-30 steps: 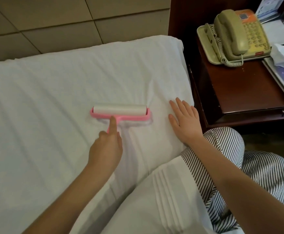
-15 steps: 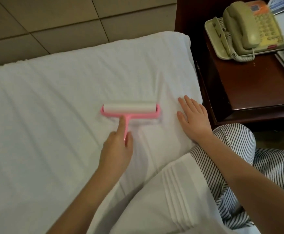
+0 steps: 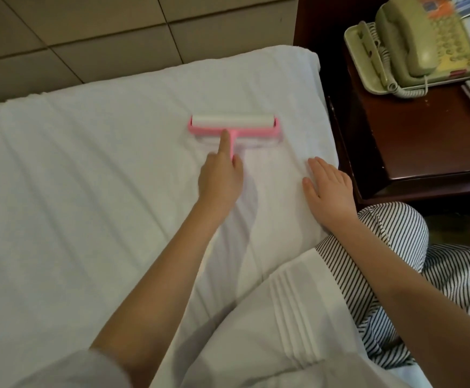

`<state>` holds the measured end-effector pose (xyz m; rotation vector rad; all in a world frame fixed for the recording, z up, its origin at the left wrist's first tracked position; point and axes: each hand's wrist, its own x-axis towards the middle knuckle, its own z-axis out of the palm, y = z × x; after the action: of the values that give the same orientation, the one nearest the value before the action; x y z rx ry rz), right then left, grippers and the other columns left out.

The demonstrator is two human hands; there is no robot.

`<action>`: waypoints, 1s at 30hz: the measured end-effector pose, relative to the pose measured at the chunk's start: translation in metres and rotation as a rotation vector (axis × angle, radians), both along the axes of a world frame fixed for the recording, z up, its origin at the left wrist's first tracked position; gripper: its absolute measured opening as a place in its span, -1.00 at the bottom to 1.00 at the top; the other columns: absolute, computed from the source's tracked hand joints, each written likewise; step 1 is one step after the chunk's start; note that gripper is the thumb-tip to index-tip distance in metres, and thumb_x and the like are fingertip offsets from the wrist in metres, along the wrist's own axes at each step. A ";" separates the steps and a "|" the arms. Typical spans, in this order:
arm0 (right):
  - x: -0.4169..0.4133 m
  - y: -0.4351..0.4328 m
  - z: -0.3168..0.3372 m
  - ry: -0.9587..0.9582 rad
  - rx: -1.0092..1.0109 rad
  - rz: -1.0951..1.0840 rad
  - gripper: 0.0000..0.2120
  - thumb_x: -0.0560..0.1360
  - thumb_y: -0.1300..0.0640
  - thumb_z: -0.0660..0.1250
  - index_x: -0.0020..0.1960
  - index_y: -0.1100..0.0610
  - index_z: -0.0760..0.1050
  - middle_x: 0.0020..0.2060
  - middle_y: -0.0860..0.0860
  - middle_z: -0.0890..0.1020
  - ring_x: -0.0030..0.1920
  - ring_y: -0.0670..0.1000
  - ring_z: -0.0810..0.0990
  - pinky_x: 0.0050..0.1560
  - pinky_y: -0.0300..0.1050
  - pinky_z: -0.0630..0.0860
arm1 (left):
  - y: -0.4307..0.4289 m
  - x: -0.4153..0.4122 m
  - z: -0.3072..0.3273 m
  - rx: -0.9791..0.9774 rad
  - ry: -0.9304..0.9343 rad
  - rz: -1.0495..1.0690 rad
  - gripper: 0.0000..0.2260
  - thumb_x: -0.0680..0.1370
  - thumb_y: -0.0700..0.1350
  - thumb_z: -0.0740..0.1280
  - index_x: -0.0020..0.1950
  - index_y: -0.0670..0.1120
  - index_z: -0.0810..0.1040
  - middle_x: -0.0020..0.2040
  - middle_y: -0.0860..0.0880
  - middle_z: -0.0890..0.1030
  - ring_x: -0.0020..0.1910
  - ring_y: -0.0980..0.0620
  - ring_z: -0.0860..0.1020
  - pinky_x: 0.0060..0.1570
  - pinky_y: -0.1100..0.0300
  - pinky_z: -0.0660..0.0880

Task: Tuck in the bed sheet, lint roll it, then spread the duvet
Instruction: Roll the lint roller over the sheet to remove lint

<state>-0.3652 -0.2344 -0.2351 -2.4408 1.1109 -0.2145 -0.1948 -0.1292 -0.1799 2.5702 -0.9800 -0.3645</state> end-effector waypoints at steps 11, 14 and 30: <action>0.003 0.000 -0.005 0.061 0.027 0.026 -0.44 0.55 -0.08 -0.08 0.50 0.11 0.15 0.47 0.04 0.24 0.47 0.03 0.17 0.46 -0.02 -0.05 | 0.033 -0.017 -0.001 0.121 -0.060 -0.007 -0.49 0.64 -0.07 0.06 0.55 0.04 -0.04 0.03 -0.26 0.49 -0.03 -0.26 0.53 -0.12 0.02 0.40; 0.005 0.000 -0.005 0.072 0.008 0.031 -0.47 0.59 -0.06 -0.05 0.51 0.12 0.14 0.48 0.05 0.23 0.48 0.04 0.15 0.46 -0.03 -0.05 | -0.045 0.015 0.001 0.093 -0.044 -0.001 -0.52 0.65 -0.11 0.04 0.55 -0.02 -0.02 0.17 -0.26 0.47 0.10 -0.24 0.51 -0.08 0.07 0.35; 0.009 0.001 -0.005 0.062 0.041 -0.009 -0.51 0.63 0.01 0.04 0.52 0.11 0.10 0.50 0.05 0.16 0.50 0.06 0.08 0.46 -0.05 -0.08 | 0.109 -0.009 0.030 0.222 -0.059 -0.041 -0.48 0.60 -0.09 0.14 0.53 0.10 0.04 -0.19 -0.17 0.49 -0.11 -0.23 0.54 -0.20 0.07 0.37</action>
<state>-0.3562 -0.2332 -0.2399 -2.4216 1.1413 -0.1186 -0.2040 -0.0201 -0.1496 2.7768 -1.0682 -0.4325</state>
